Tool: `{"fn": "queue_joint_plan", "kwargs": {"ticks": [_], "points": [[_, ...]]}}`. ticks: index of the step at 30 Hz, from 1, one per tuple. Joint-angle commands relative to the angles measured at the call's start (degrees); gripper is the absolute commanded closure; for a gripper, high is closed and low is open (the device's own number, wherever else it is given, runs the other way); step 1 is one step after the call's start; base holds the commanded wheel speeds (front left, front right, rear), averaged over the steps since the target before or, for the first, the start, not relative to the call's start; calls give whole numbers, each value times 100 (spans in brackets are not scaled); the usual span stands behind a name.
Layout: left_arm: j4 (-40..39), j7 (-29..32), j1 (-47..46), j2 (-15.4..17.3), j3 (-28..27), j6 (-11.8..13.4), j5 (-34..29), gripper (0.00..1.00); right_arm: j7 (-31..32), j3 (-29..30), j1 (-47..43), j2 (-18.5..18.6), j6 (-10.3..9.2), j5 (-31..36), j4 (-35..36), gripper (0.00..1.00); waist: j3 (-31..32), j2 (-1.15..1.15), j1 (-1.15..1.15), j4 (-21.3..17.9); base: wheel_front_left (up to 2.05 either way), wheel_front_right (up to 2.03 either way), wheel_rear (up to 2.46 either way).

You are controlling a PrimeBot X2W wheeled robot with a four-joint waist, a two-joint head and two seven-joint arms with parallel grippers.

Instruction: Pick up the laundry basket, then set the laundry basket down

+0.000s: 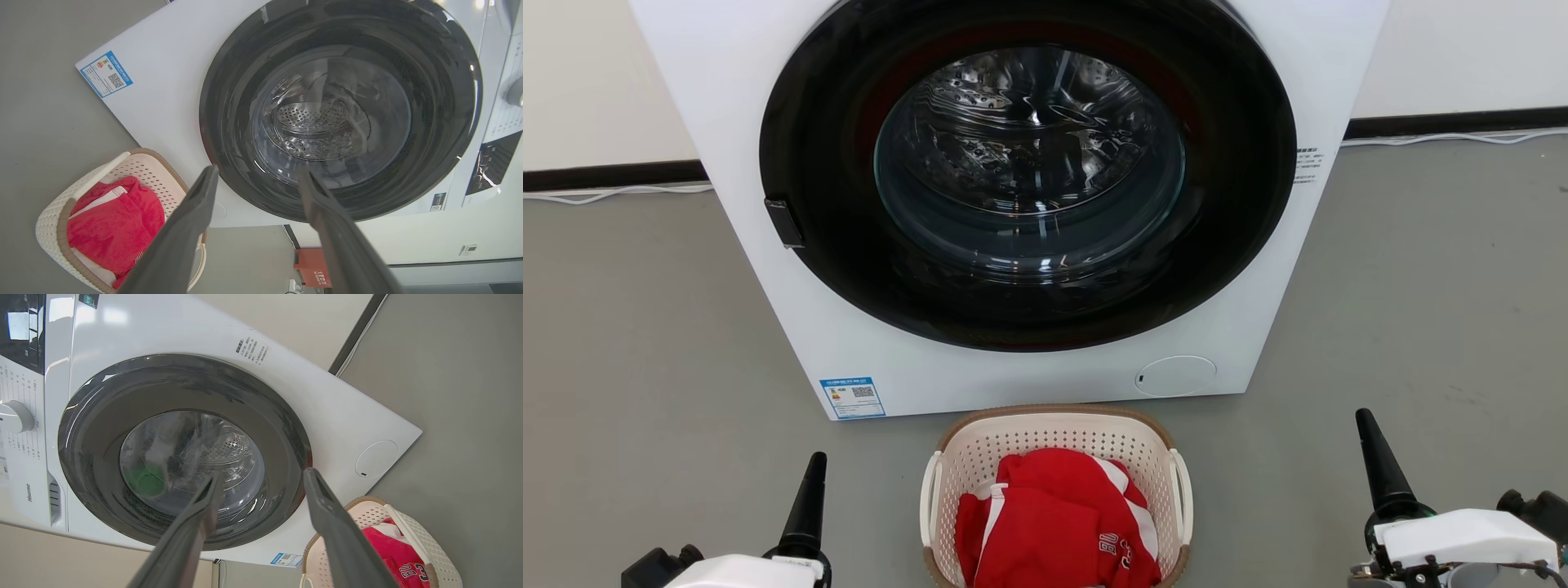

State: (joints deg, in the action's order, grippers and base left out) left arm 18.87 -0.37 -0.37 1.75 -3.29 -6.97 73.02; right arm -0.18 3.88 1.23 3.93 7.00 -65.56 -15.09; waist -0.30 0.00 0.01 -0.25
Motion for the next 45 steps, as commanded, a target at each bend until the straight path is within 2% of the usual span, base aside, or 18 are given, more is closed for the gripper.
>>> {"fn": "queue_joint_plan", "kwargs": {"ticks": [1, 11, 45], "points": [[-119, -74, -264, 44, -46, -20, -278, 0, -93, -56, 181, 96, 19, 322, 221, 0, 1, 0, -1, -4, 0, 0, 0], [-125, -276, -279, 54, -78, -24, -1298, 0, -295, -164, 203, 162, 24, 1479, 249, 0, 4, 0, -1, -20, 0, 0, 0], [6, -864, -326, 83, -104, -38, -3875, 0, -883, -502, 267, 335, 36, 4141, 179, 0, 0, 0, -1, -62, 0, 0, 0]]}}
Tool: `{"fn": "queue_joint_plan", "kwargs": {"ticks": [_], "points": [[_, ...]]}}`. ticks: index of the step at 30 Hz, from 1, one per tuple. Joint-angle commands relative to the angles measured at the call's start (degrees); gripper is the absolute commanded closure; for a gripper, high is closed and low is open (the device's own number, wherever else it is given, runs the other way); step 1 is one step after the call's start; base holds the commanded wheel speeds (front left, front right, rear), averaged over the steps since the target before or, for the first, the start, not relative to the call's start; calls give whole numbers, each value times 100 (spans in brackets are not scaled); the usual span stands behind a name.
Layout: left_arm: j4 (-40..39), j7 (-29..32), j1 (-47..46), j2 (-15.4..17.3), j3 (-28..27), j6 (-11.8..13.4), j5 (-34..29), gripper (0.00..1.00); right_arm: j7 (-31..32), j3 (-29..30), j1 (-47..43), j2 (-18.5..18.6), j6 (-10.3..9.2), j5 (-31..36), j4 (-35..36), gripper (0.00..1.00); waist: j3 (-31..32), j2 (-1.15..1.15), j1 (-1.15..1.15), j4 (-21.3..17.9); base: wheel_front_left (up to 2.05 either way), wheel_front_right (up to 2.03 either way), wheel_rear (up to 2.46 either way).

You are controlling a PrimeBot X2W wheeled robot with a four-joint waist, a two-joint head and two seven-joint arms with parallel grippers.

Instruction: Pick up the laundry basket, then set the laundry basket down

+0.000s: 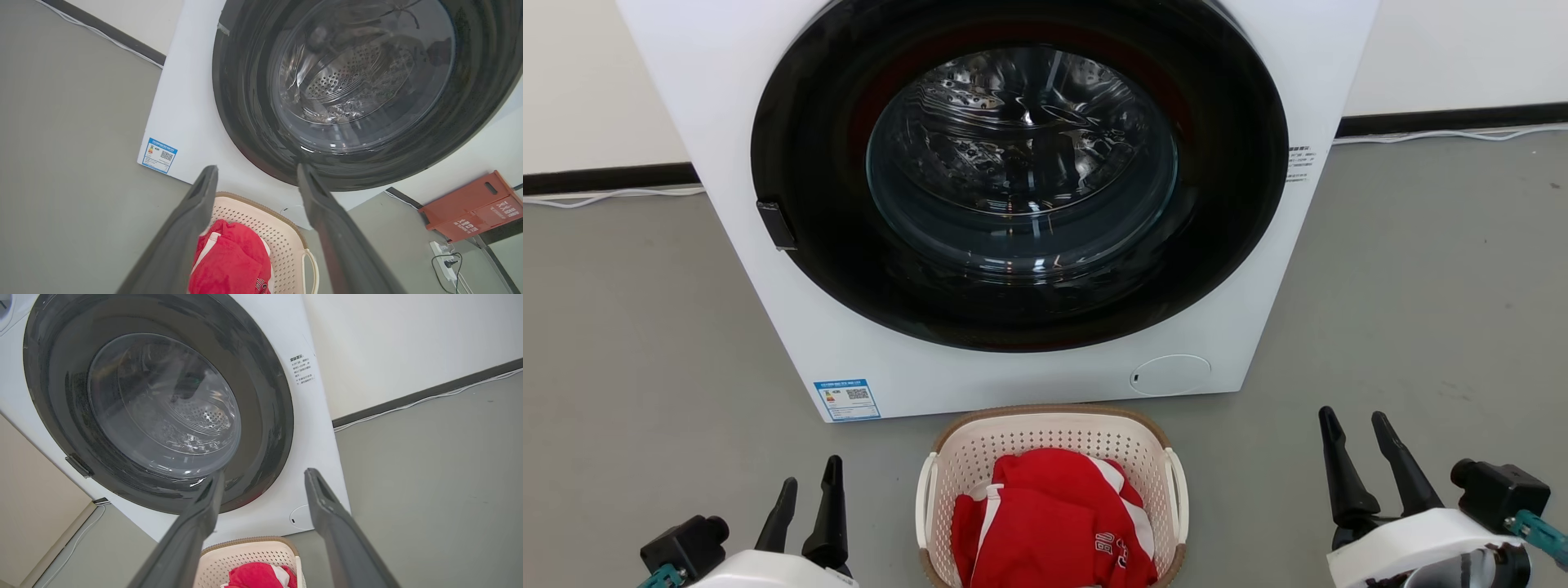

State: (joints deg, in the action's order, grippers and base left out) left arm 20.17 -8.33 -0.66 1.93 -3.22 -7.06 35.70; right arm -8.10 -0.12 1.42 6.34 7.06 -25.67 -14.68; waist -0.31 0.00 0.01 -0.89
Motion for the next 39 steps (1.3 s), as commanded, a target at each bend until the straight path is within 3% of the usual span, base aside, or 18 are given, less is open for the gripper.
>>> {"fn": "queue_joint_plan", "kwargs": {"ticks": [1, 39], "points": [[-121, -84, -298, 66, -113, -30, -214, 0, -108, -110, 248, 96, 31, 224, 137, 0, 3, 0, 0, 2, 0, 0, 0], [31, -667, -355, 95, -148, -43, -2552, 0, -690, -286, 341, 164, 43, 2534, -186, 0, -6, 0, 0, -49, 0, 0, 0]]}}
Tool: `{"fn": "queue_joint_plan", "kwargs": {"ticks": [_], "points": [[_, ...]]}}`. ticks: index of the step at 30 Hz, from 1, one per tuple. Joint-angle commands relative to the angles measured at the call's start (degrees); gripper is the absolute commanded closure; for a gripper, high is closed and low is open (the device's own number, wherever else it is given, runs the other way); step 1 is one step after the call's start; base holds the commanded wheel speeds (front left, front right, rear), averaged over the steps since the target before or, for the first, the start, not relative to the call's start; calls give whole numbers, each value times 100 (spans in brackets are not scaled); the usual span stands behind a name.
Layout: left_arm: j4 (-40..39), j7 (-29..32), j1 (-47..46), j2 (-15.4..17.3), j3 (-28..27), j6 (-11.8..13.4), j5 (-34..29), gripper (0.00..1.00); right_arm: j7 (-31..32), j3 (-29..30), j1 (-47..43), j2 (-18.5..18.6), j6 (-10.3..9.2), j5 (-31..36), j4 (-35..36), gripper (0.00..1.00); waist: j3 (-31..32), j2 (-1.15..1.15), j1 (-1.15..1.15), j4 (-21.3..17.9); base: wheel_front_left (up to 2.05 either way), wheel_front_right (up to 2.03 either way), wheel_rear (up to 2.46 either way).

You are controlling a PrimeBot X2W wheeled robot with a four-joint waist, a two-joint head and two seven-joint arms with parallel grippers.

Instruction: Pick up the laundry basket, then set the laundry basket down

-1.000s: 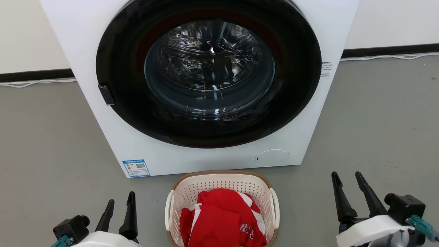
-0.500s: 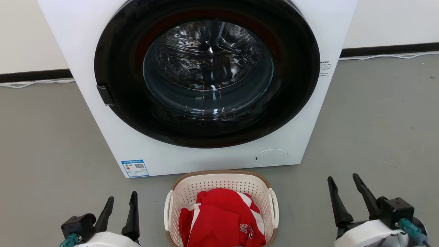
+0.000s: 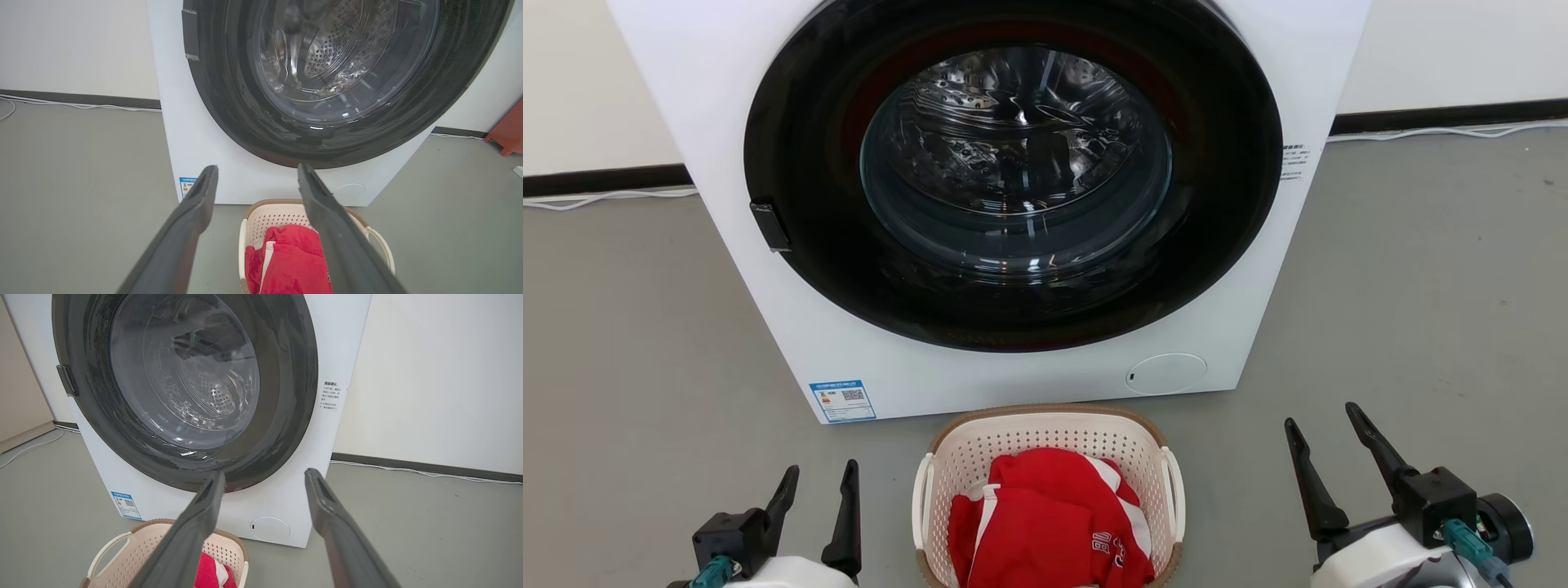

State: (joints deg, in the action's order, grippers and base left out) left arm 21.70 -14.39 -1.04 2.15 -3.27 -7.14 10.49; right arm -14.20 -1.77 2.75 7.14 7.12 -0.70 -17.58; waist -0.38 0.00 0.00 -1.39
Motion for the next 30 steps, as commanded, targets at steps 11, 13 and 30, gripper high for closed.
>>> {"fn": "queue_joint_plan", "kwargs": {"ticks": [11, 13, 30], "points": [[-96, -61, -301, 73, -147, -35, -25, 0, -80, -121, 197, 79, 36, -1, 63, 0, 16, 0, 0, 6, 0, 0, 0], [-98, -61, -303, 73, -147, -35, -27, 0, -80, -124, 201, 79, 36, -12, 58, 0, 11, 0, 0, 7, 0, 0, 0], [-49, -61, -382, 73, -101, -35, -28, 0, -80, -72, 287, -43, 36, -105, 27, 0, -129, 0, 0, -20, 0, 0, 0]]}}
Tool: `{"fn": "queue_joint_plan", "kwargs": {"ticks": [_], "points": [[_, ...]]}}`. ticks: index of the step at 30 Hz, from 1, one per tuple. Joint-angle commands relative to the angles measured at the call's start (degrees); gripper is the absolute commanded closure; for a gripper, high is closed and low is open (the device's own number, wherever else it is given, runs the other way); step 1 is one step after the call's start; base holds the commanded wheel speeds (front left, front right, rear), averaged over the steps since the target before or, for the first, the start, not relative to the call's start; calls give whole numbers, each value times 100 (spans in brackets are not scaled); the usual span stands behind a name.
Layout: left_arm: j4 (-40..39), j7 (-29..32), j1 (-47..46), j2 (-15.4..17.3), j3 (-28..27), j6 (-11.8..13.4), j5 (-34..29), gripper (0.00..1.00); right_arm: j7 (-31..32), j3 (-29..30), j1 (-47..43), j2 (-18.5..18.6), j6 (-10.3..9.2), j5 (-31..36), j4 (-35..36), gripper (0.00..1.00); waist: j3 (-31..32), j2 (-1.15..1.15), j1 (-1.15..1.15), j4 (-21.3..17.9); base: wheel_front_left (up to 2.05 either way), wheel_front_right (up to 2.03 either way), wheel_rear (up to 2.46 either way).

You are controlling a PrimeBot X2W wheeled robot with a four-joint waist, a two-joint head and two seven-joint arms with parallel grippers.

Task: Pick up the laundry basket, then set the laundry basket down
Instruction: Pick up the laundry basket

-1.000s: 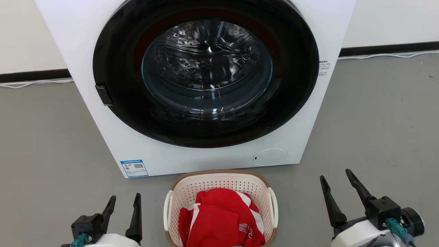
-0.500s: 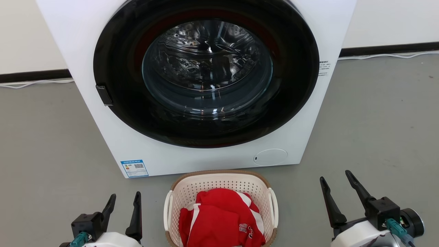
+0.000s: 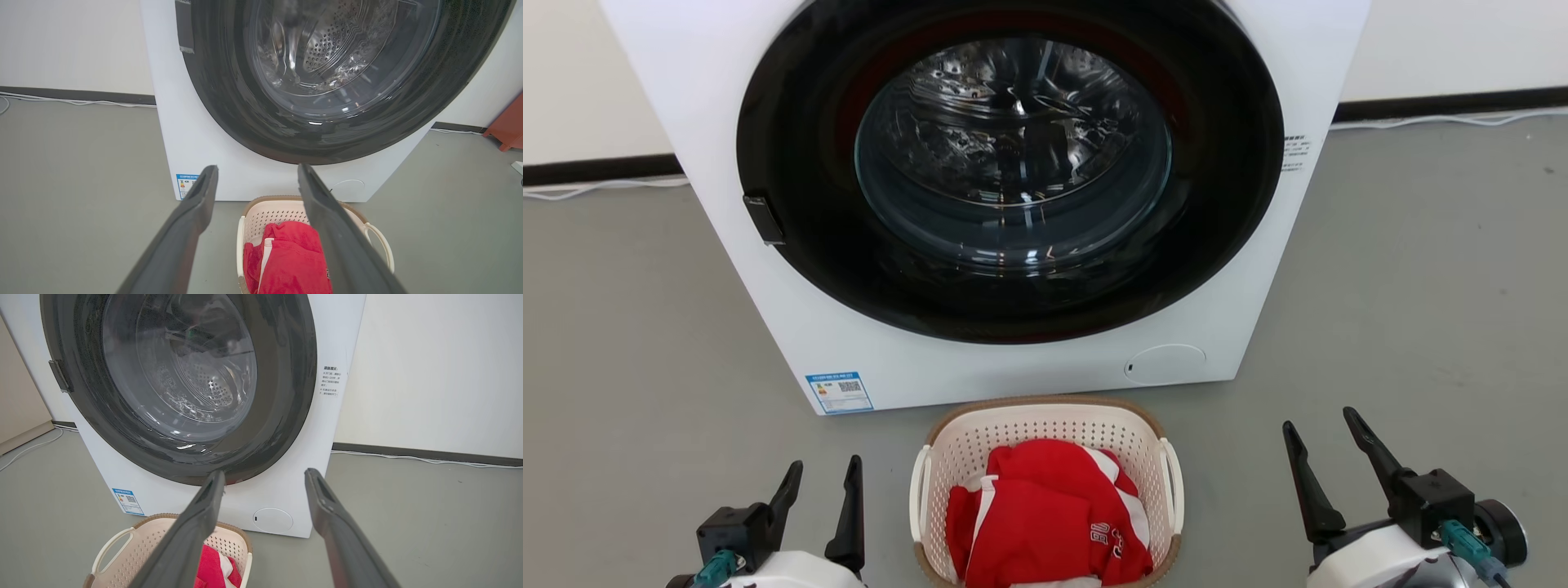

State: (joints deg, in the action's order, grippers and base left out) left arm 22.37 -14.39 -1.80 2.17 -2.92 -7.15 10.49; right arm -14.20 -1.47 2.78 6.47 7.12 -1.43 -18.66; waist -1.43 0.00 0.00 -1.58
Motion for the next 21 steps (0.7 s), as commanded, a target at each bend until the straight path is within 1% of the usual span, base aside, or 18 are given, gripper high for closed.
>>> {"fn": "queue_joint_plan", "kwargs": {"ticks": [1, 9, 10, 16, 21], "points": [[-104, -61, -321, 71, -122, -34, -29, 0, -80, -111, 293, 6, 36, -49, 128, 0, -47, 0, 0, -3, 0, 0, 0], [138, -61, -651, 71, 13, -34, -78, 0, -80, -110, 572, -113, 36, -156, -40, 0, -530, 0, 0, -4, 0, 0, 0], [240, -61, -797, 71, 50, -34, -87, 0, -80, -93, 704, -149, 36, -198, -146, 0, -693, 0, 0, -4, 0, 0, 0], [656, -61, -1297, 71, 126, -34, -115, 0, -80, 26, 1200, -253, 36, -228, -584, 0, -1214, 0, 0, -12, 0, 0, 0], [1185, -61, -1755, 72, 197, -34, -116, 0, -80, -18, 1640, -308, 36, -232, -1035, 0, -1642, 0, 0, -7, 0, 0, 0]]}}
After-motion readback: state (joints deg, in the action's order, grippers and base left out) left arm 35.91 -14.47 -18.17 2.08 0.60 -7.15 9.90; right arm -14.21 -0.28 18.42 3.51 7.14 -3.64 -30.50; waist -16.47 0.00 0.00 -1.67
